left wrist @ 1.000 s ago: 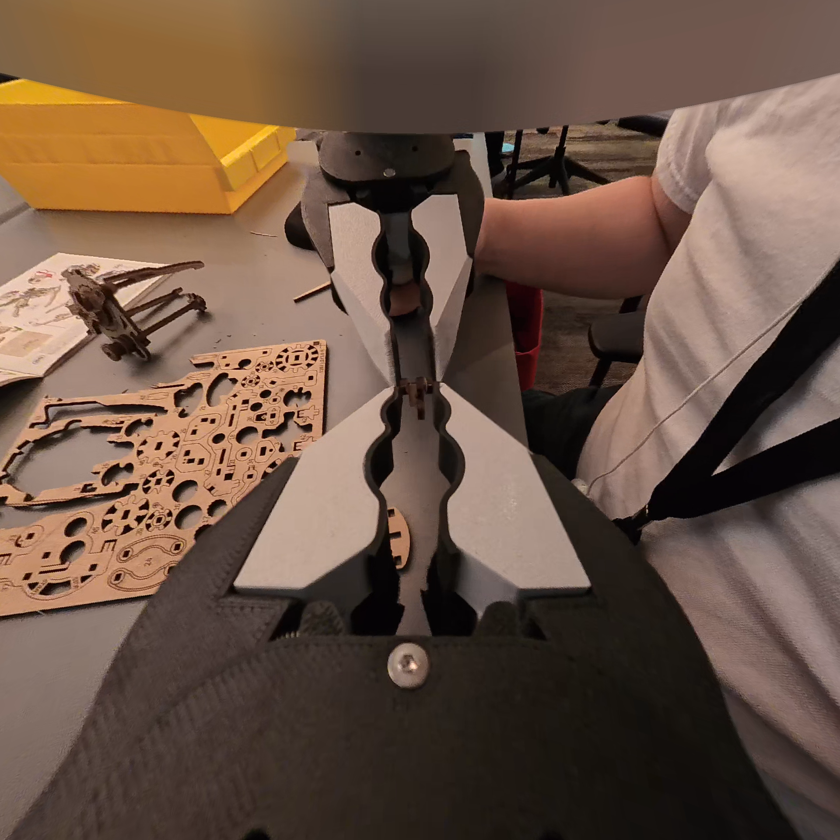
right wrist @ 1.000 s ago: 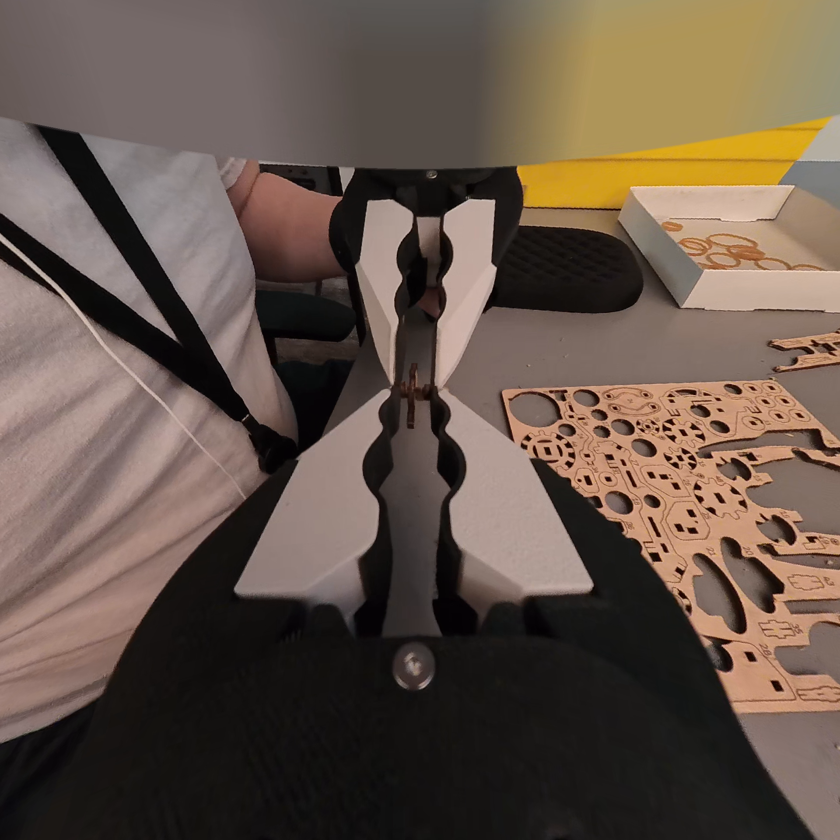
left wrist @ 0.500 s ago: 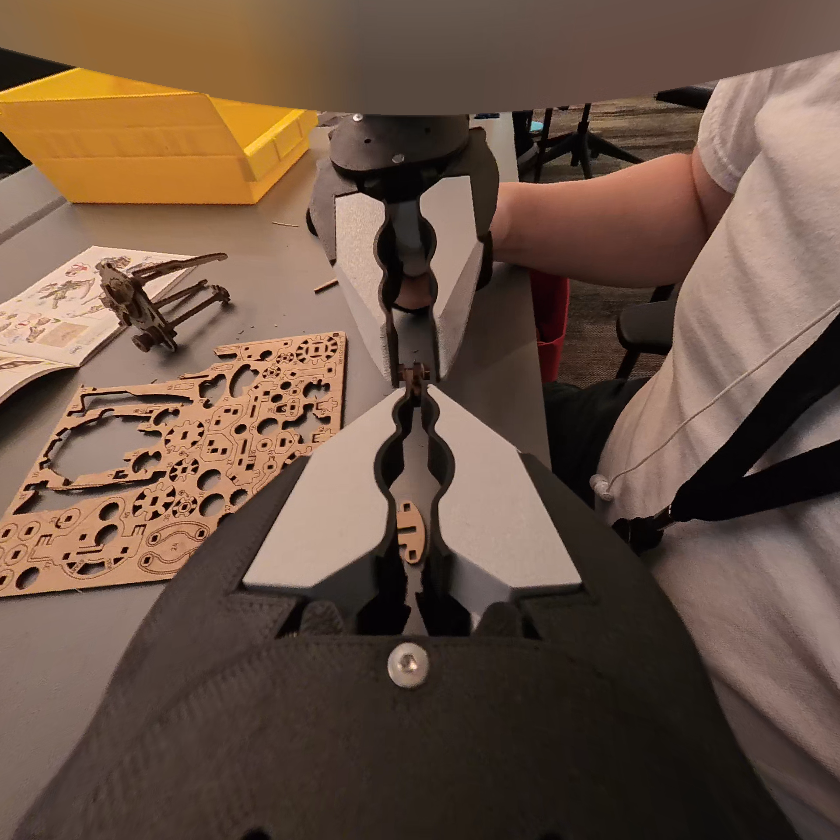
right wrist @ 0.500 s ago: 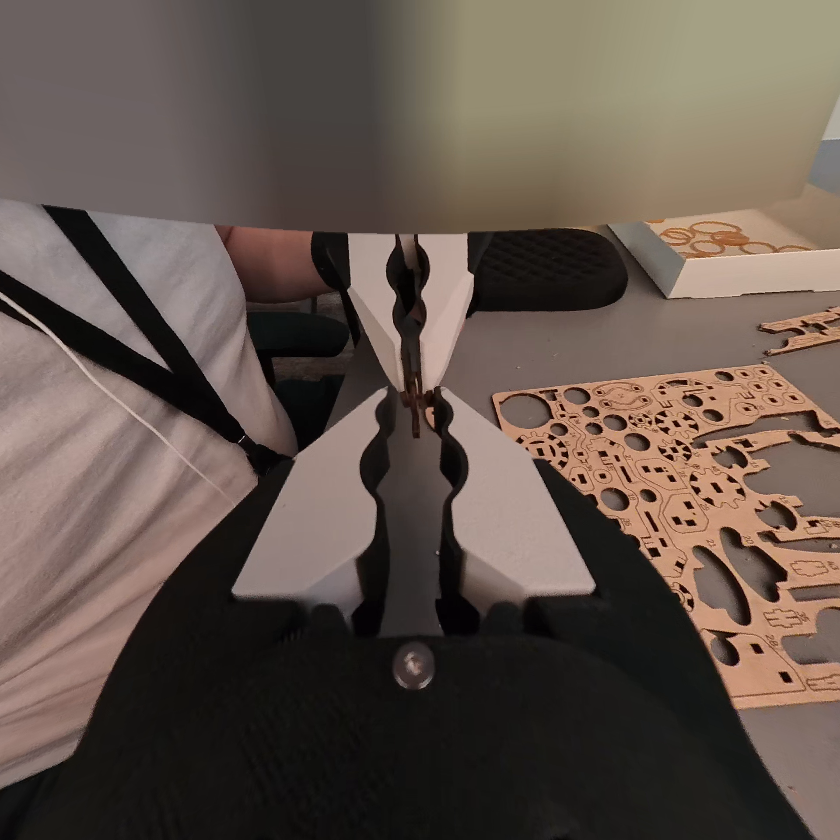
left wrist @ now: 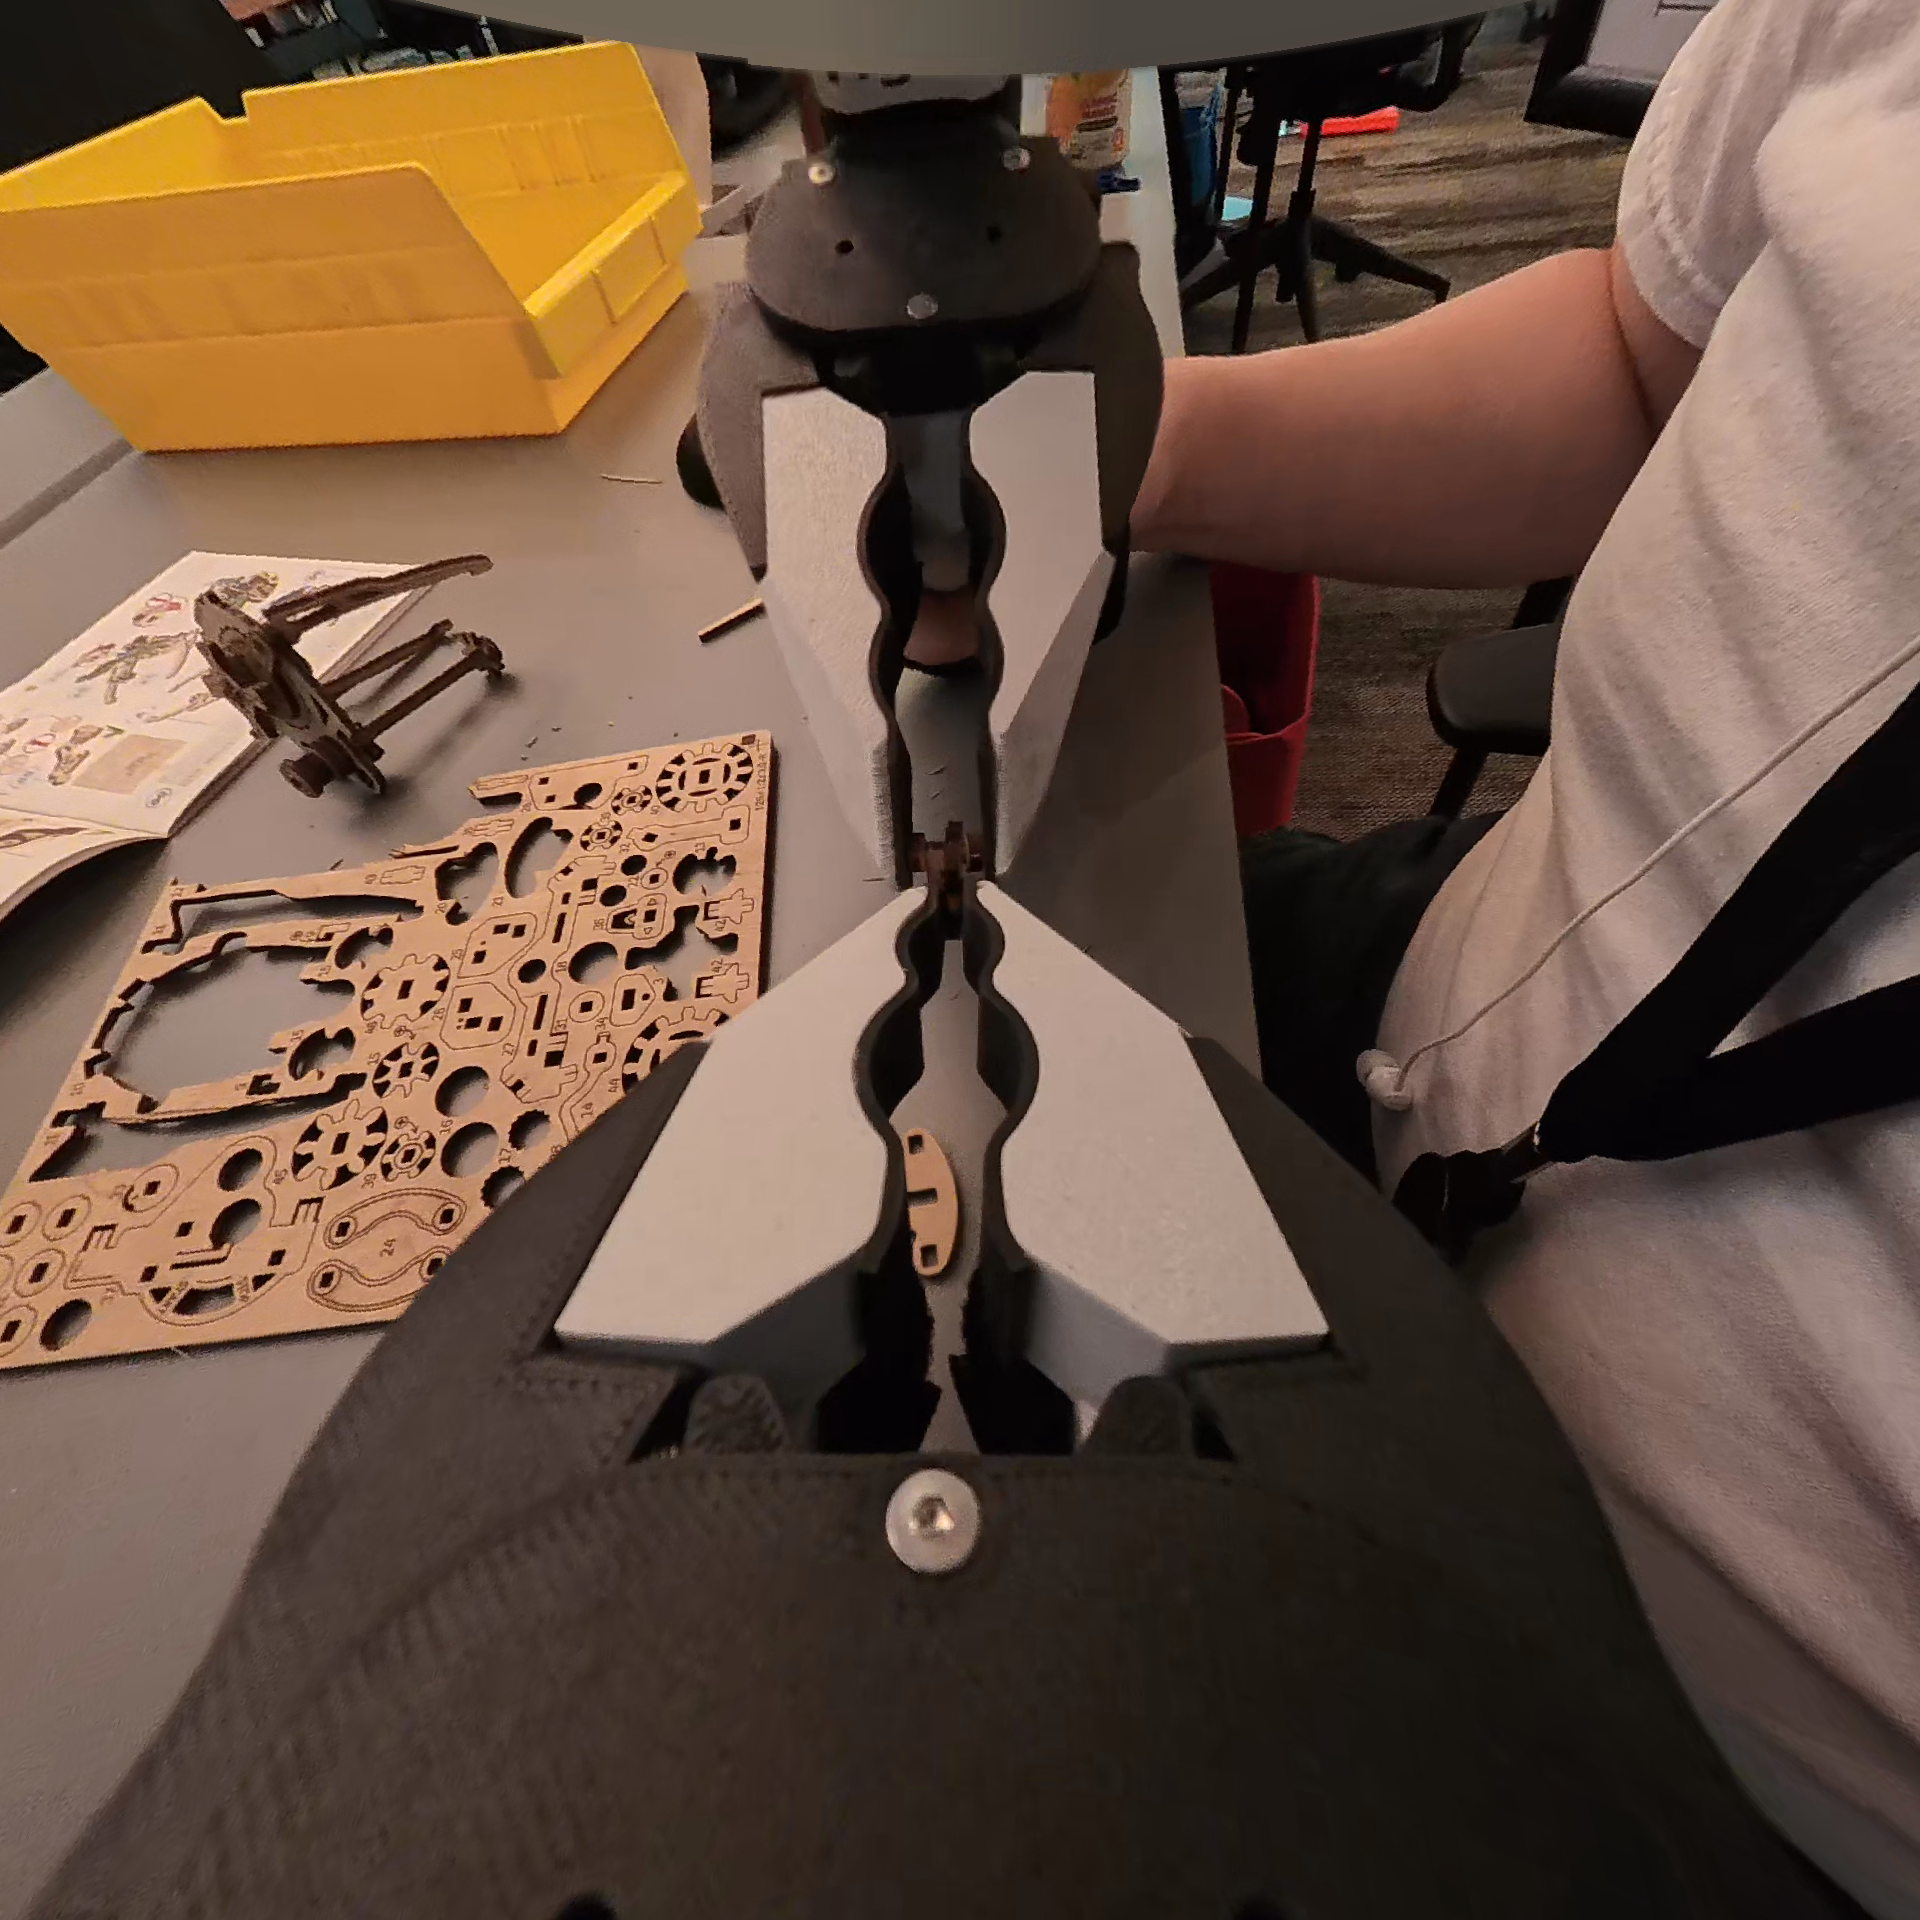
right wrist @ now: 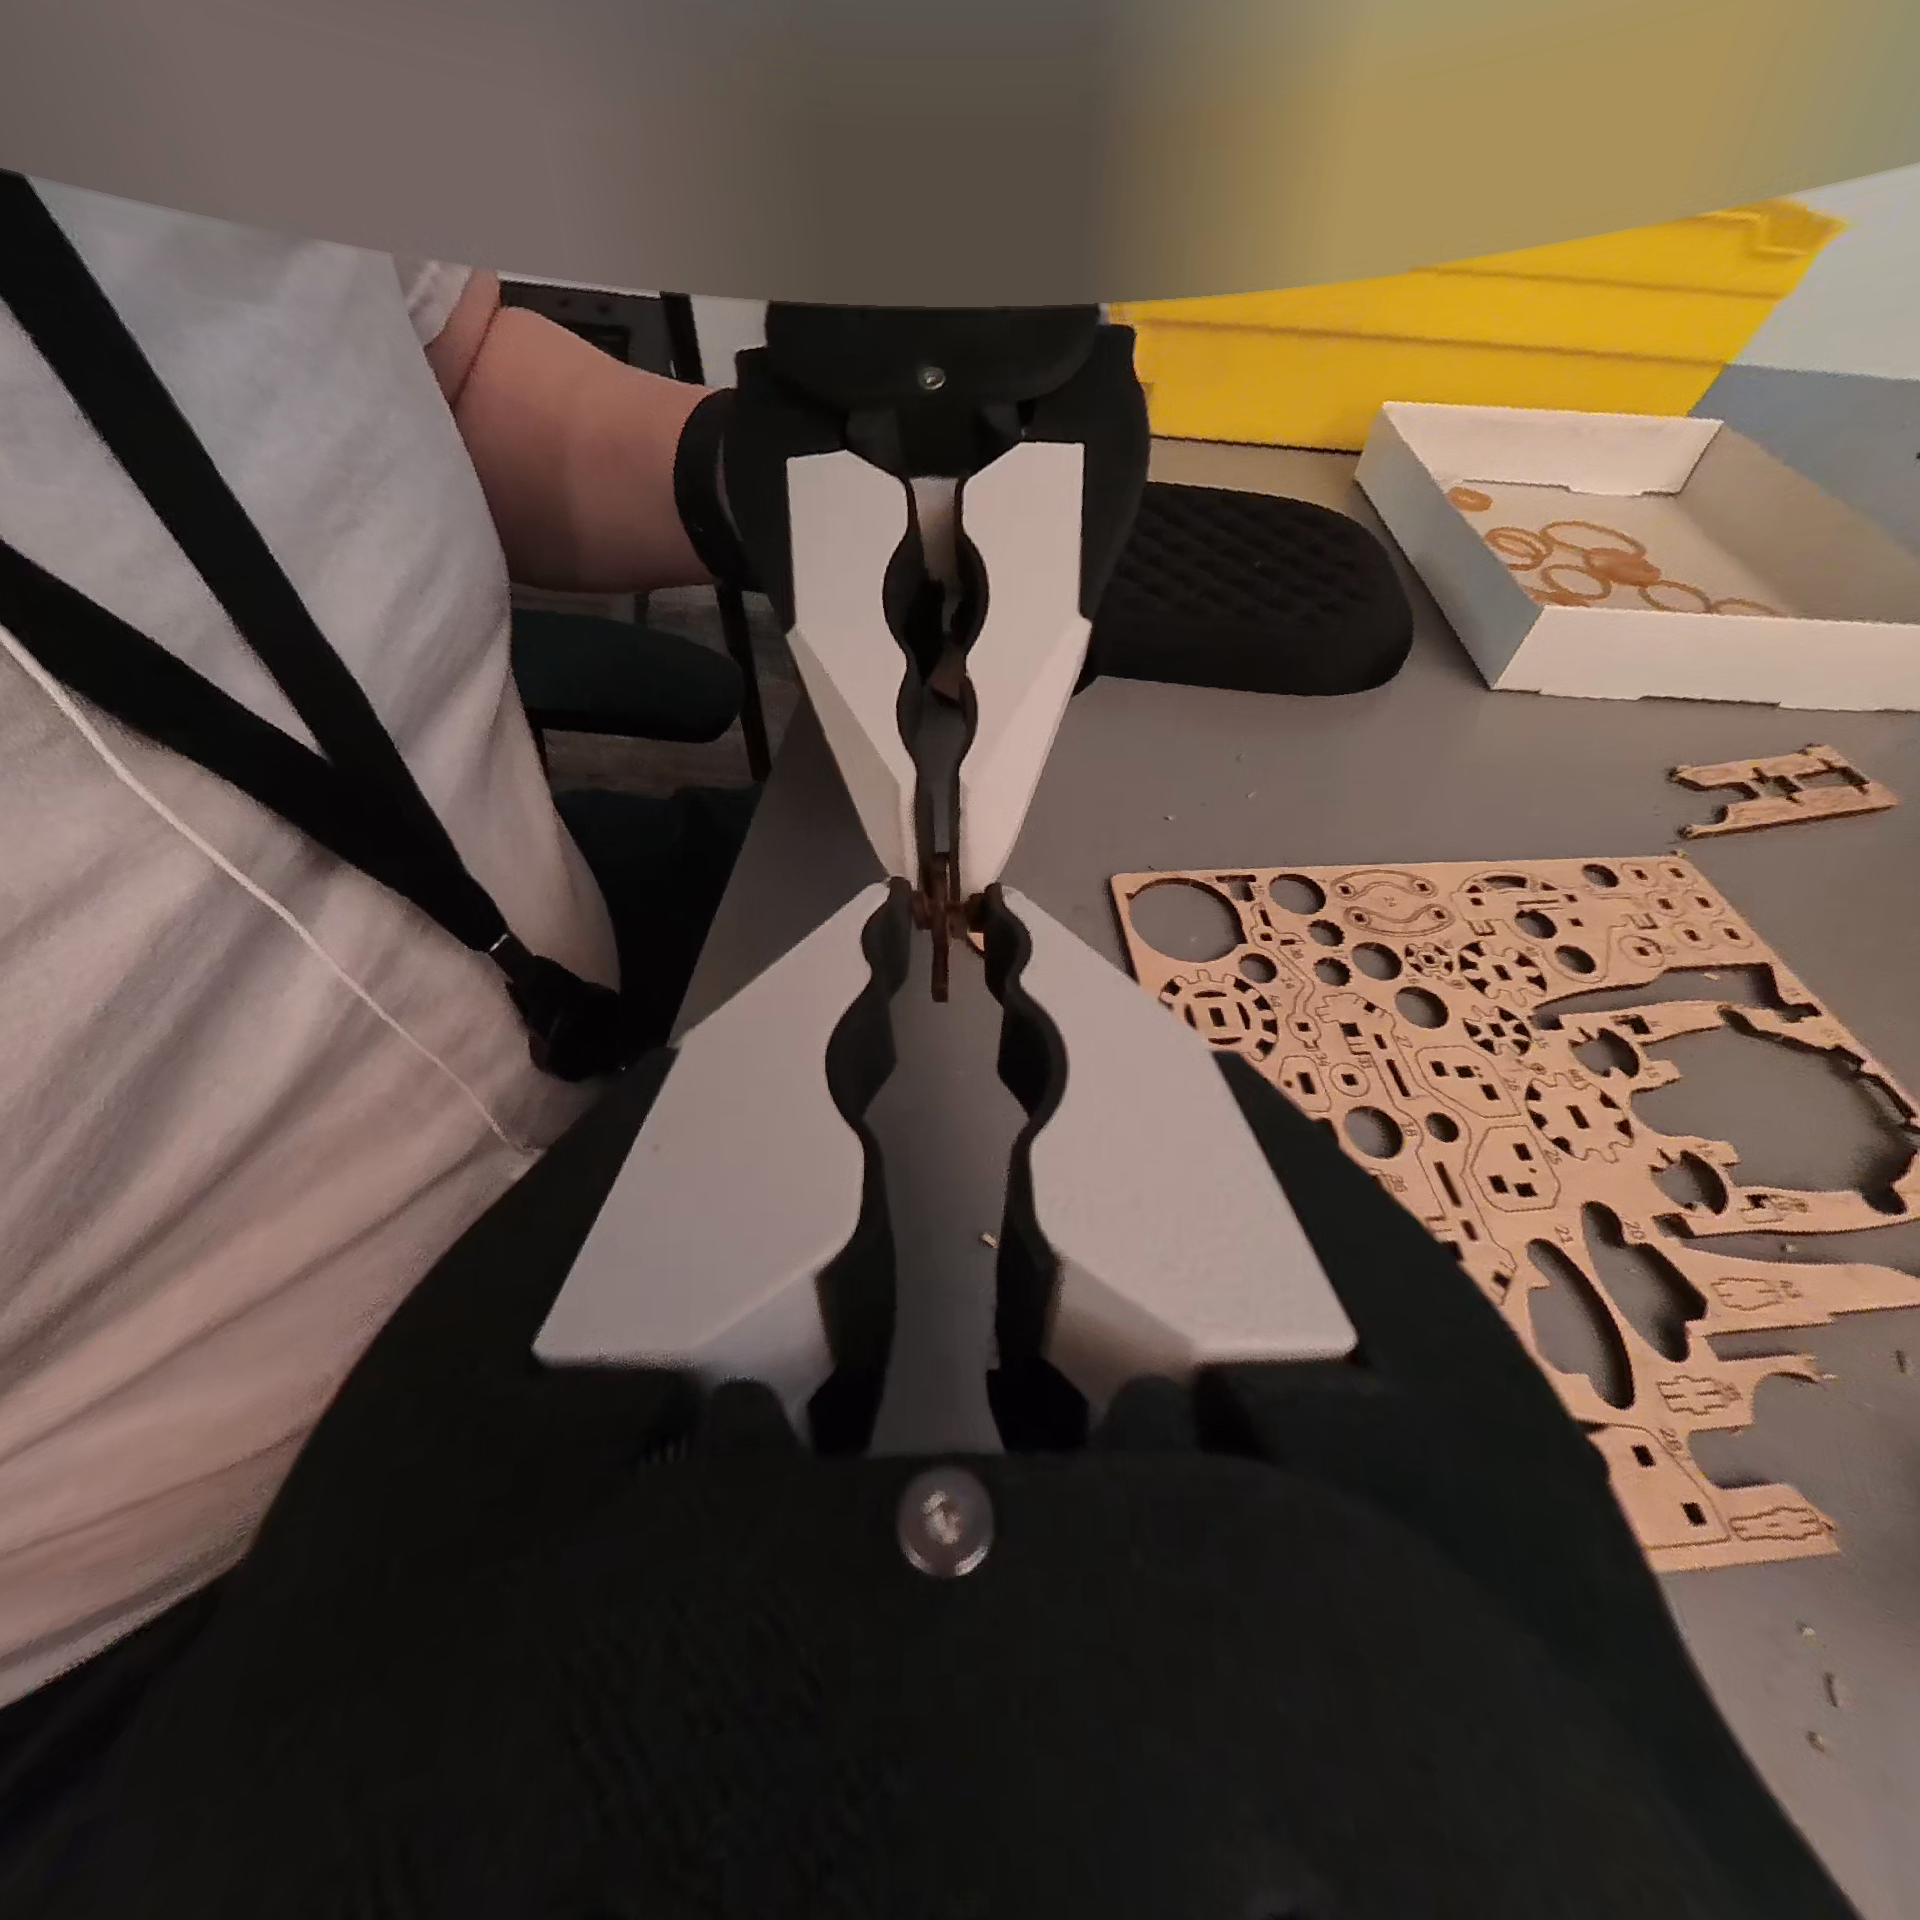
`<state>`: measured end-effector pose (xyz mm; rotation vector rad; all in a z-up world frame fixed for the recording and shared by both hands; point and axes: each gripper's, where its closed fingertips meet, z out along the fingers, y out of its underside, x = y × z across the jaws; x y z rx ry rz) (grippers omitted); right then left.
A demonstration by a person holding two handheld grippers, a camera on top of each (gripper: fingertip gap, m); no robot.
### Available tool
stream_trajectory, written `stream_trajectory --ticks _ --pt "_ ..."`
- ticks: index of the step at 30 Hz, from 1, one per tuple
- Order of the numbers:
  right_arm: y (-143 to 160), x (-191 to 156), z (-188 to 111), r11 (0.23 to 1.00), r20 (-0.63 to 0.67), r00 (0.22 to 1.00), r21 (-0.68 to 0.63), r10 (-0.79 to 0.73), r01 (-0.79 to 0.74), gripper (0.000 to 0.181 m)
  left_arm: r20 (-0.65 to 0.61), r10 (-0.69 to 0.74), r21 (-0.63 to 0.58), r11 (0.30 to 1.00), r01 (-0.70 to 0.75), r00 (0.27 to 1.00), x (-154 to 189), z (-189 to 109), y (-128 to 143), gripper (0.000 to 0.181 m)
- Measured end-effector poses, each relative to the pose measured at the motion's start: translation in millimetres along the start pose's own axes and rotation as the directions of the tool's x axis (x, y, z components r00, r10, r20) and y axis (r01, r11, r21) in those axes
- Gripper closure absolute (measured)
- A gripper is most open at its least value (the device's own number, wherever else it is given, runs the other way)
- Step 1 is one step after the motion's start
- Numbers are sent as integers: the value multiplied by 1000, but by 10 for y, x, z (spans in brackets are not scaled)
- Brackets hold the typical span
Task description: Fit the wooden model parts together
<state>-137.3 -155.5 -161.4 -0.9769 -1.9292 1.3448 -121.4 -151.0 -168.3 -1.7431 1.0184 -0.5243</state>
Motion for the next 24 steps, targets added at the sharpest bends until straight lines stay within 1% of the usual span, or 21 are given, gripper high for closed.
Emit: stream_trajectory --ticks 11,13,16,18,21,24 --pt "34 -4 5 1000 1 1000 -10 17 -17 169 7 -3 -18 1000 3 1000 3 24 30 180" --pt "55 -36 13 1000 17 1000 -27 -7 7 169 -13 2 -30 1000 -3 1000 38 31 47 180" --pt "99 -35 33 998 32 999 -61 4 -2 169 -1 -2 -58 998 2 1000 33 44 88 180" --pt "77 -28 35 999 32 999 -48 5 -3 167 12 -12 -46 999 13 1000 19 41 68 180" --pt "46 -55 16 1000 59 998 -23 20 -18 169 -3 -13 -27 1000 13 1000 50 31 35 180" --pt "70 -92 17 999 56 998 -37 -22 24 169 -17 2 -41 999 -3 1000 88 46 51 180"
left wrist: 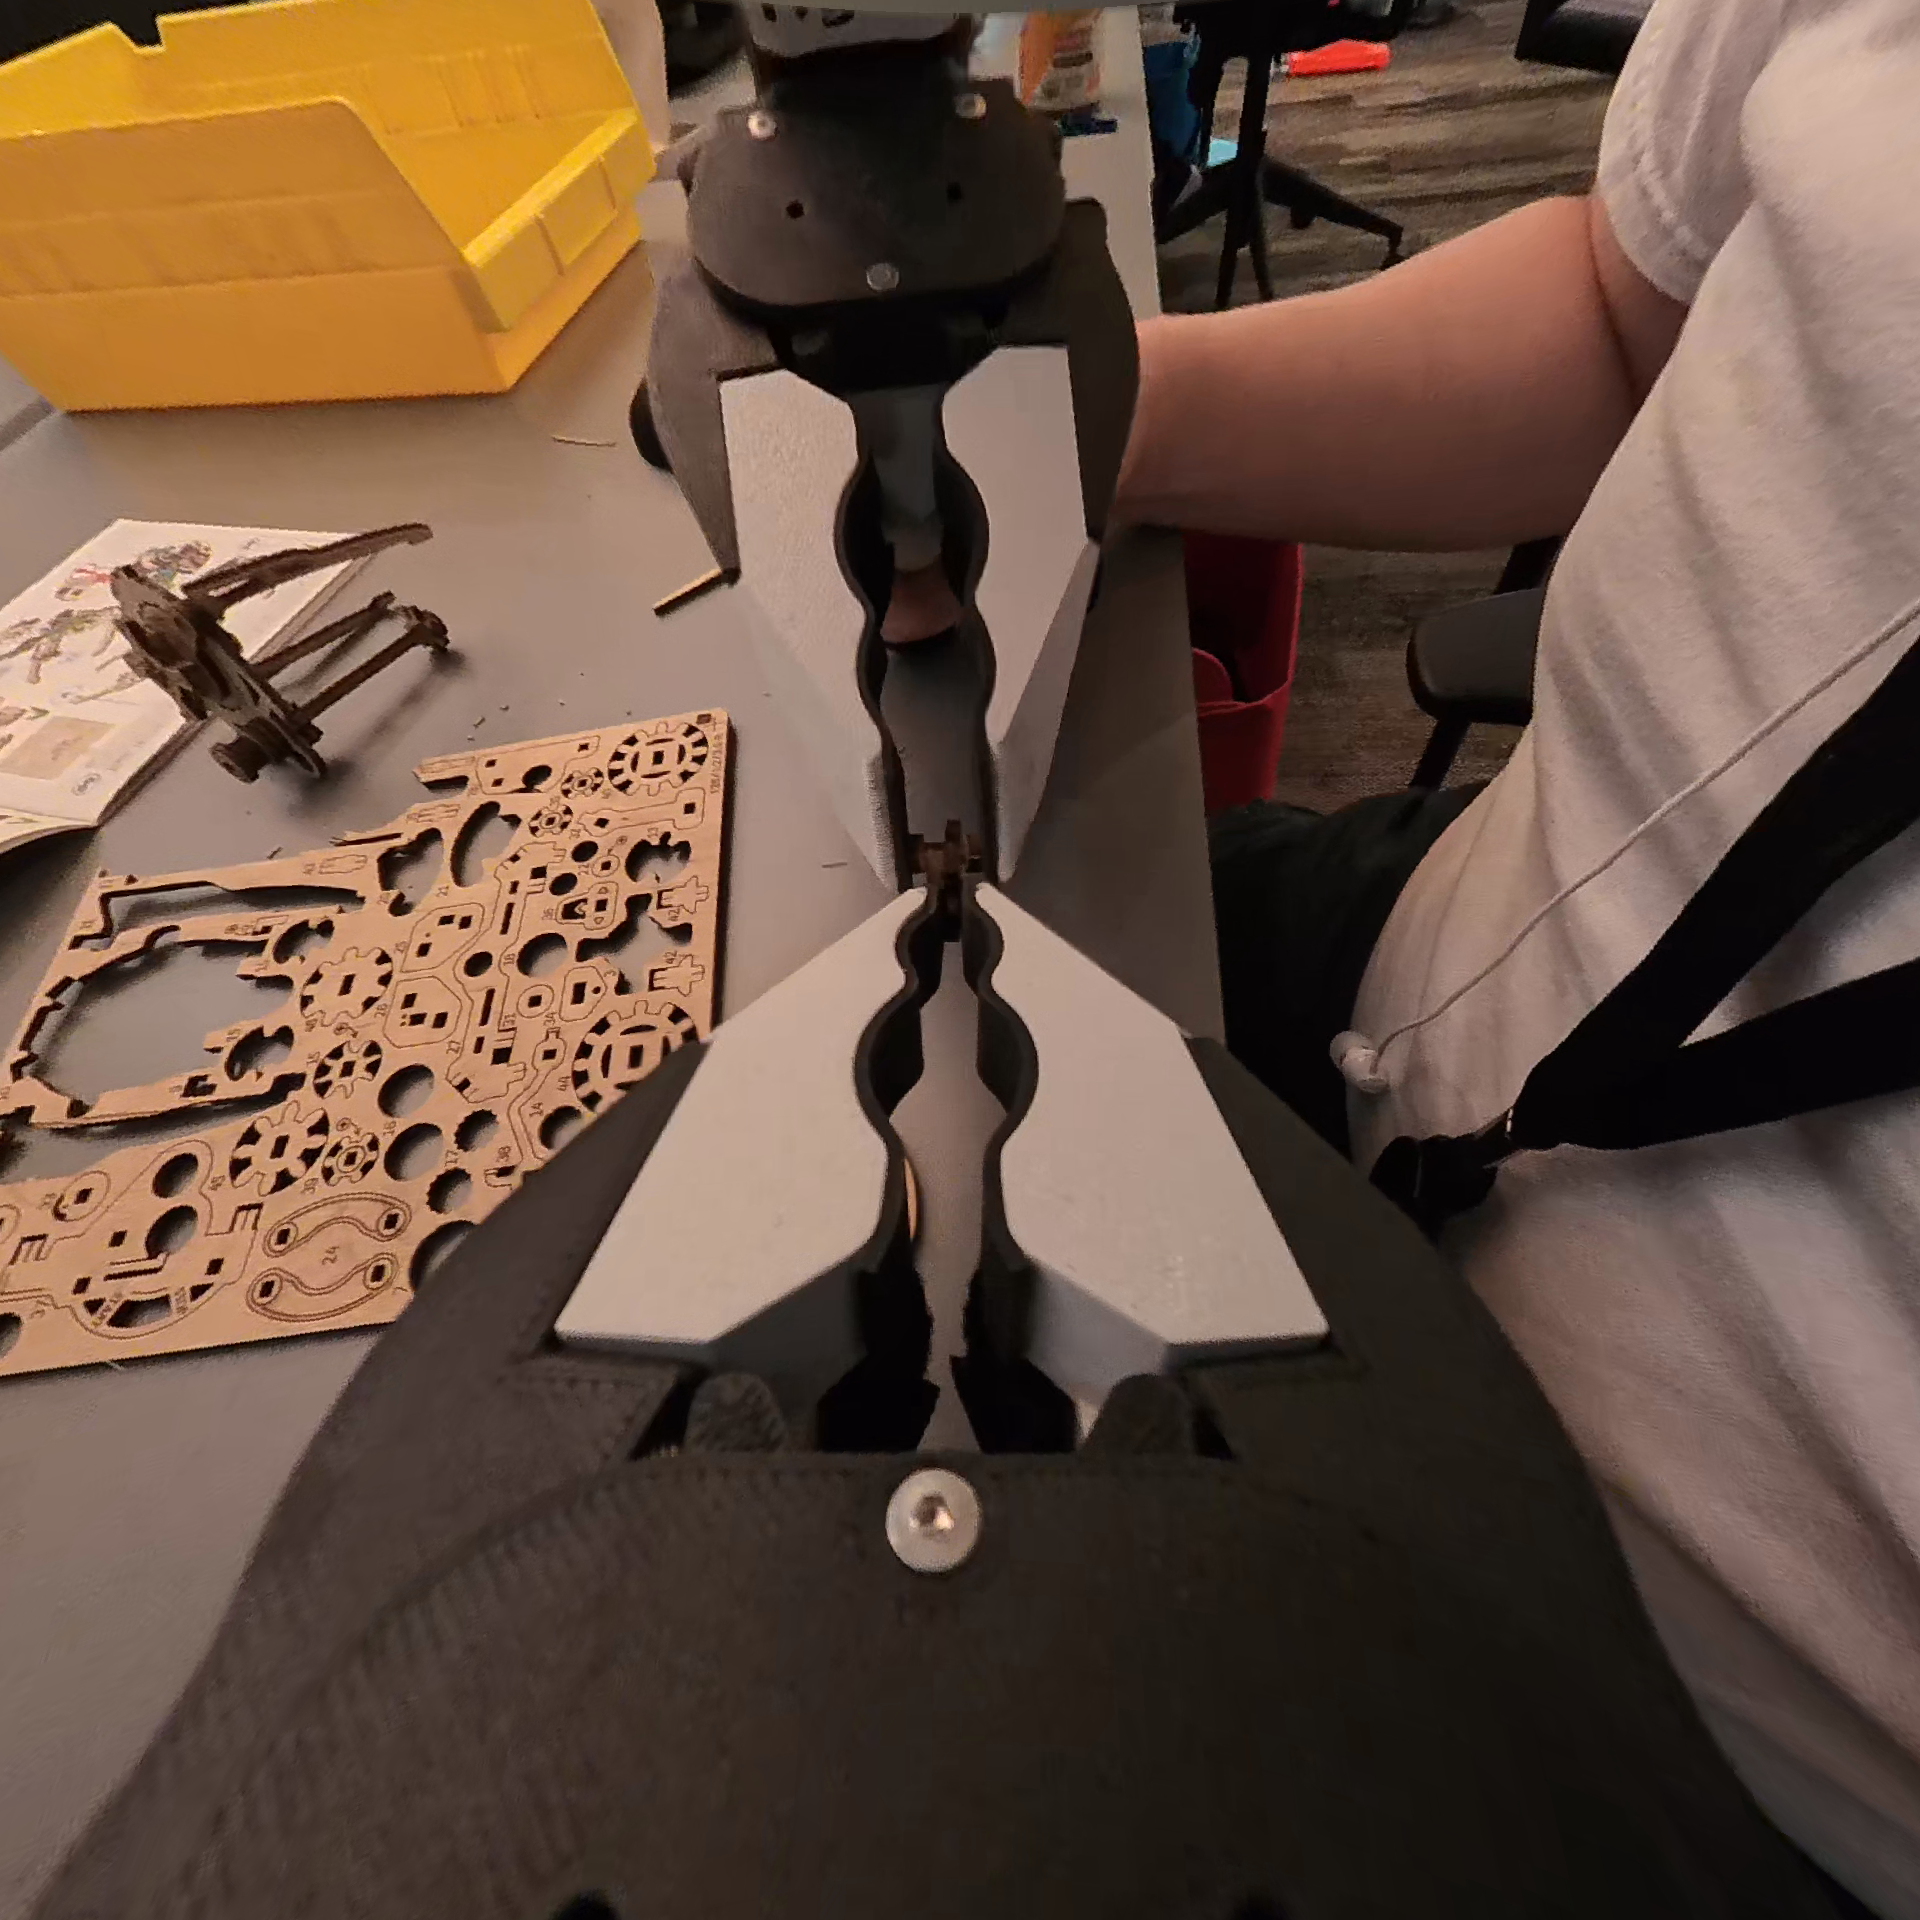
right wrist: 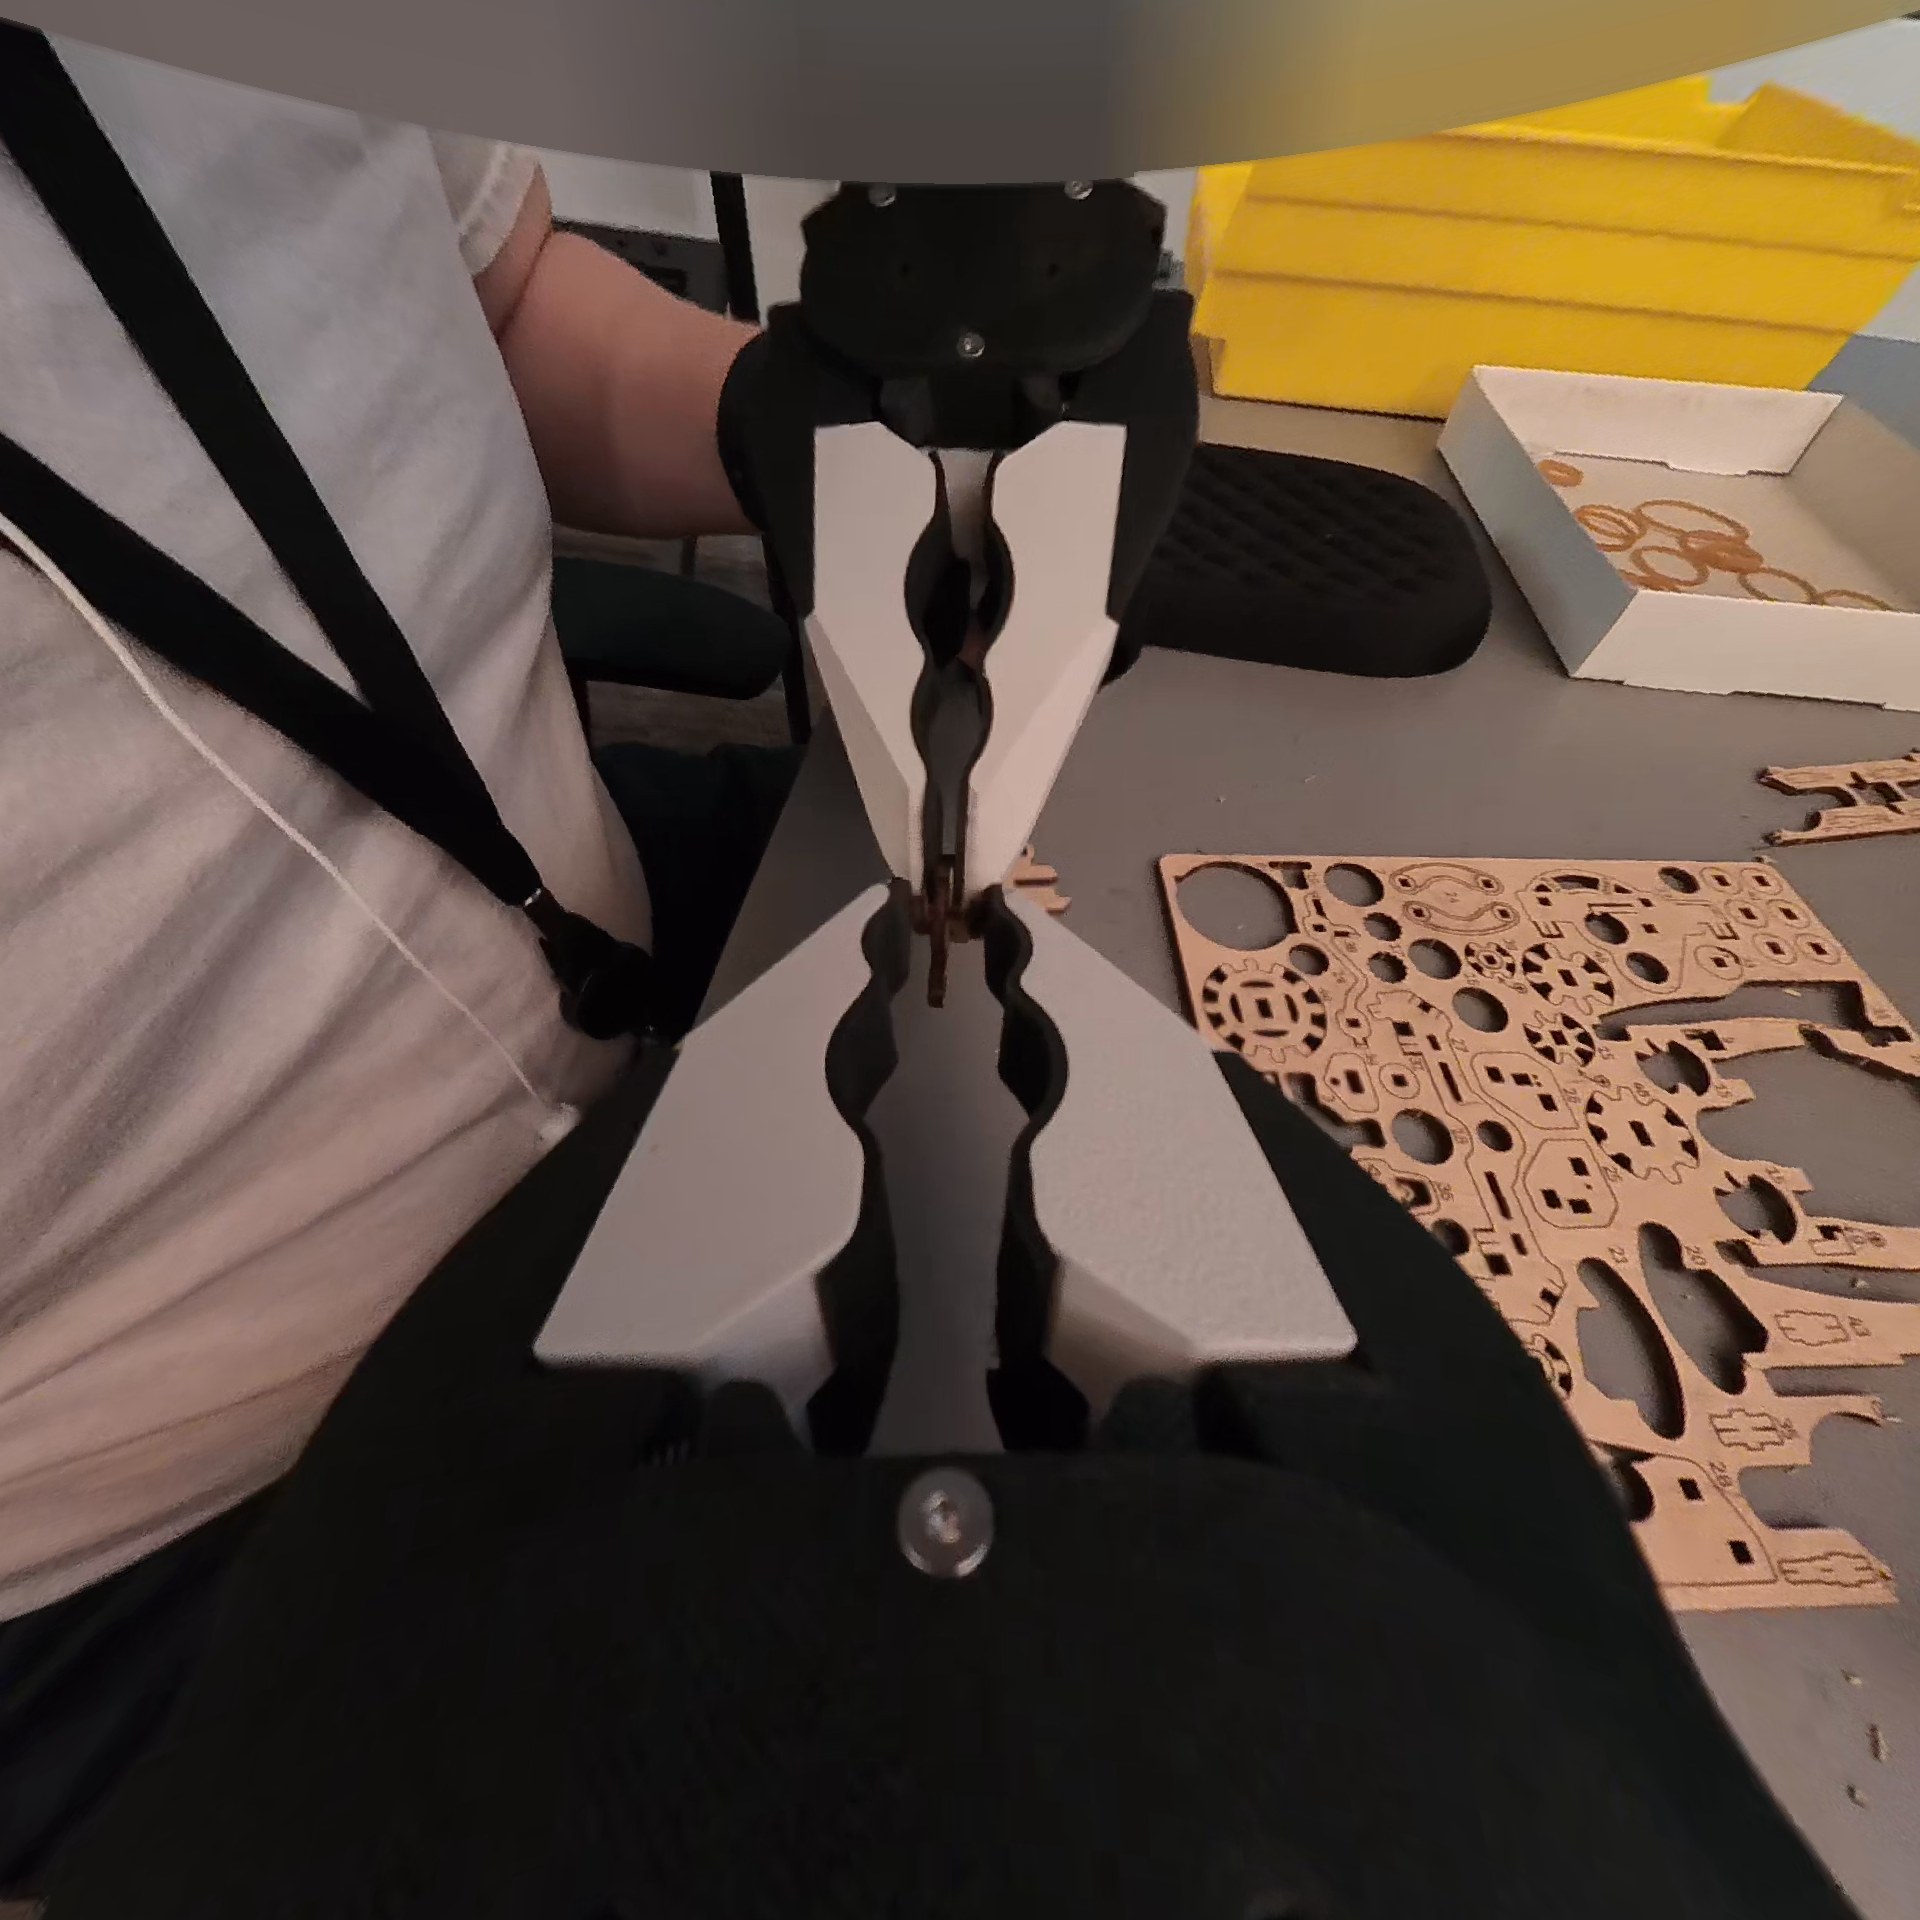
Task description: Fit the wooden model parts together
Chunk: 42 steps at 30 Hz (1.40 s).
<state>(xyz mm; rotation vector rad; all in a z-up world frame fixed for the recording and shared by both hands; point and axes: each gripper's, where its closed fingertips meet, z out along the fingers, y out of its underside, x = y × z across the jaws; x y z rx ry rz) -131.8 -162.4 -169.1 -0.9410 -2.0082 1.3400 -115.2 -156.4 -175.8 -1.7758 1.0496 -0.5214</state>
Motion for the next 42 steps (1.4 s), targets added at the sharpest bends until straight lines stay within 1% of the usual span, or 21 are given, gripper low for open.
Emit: stream_trajectory --ticks 11,13,15,17,18,19,20,21,23,25,27,30,34,36,38,39,41,42 --pt "83 -19 31 995 -20 997 -61 -79 77 170 11 42 -54 998 -42 999 -1 41 73 181" --pt "82 -14 29 996 -14 997 -59 -69 68 169 21 46 -52 998 -45 999 -9 37 70 181" --pt "27 18 9 999 -11 1000 -20 -27 26 169 18 -14 -19 1000 15 1000 -43 10 24 180" --pt "-41 103 -34 998 -19 998 22 52 -52 167 -2 -162 21 987 162 987 -115 -17 -32 180" --pt "-58 168 -68 997 -47 996 36 73 -72 159 -36 -257 33 966 258 966 -136 -29 -49 180" --pt "-87 213 -105 995 -65 994 57 88 -84 155 -83 -353 38 933 357 932 -145 -46 -67 180" --pt "-129 230 -141 991 -66 992 86 105 -99 156 -117 -440 54 892 448 890 -179 -71 -92 180" --pt "-170 230 -168 987 -56 991 114 124 -117 156 -151 -510 75 848 524 847 -214 -103 -123 180" --pt "-169 236 -177 982 -49 986 111 160 -154 153 -197 -600 93 776 625 775 -280 -158 -144 180" --pt "-133 309 -164 981 -102 979 90 179 -170 154 -216 -653 80 729 680 726 -312 -173 -122 180" --pt "-152 369 -151 971 -129 966 107 225 -212 158 -245 -691 76 685 724 680 -313 -170 -131 180" --pt "-178 312 -102 937 -33 942 123 334 -327 156 -300 -734 80 617 783 610 -304 -175 -171 180" --pt "-143 322 -64 868 46 877 126 478 -480 155 -383 -781 85 503 860 494 -319 -235 -238 181" --pt "-215 296 -76 821 131 836 162 532 -548 156 -396 -792 75 476 876 464 -318 -240 -233 181" --pt "-280 308 -104 770 195 794 199 575 -607 157 -397 -798 72 464 883 452 -316 -235 -225 181" --pt "-295 312 -113 752 216 779 207 588 -625 157 -400 -796 76 465 882 454 -313 -235 -229 181" --pt "-266 341 -109 732 214 759 201 616 -651 156 -393 -795 78 473 878 463 -310 -226 -225 181" --pt "-259 345 -104 726 217 753 200 622 -658 156 -376 -792 80 489 868 481 -312 -213 -208 181"
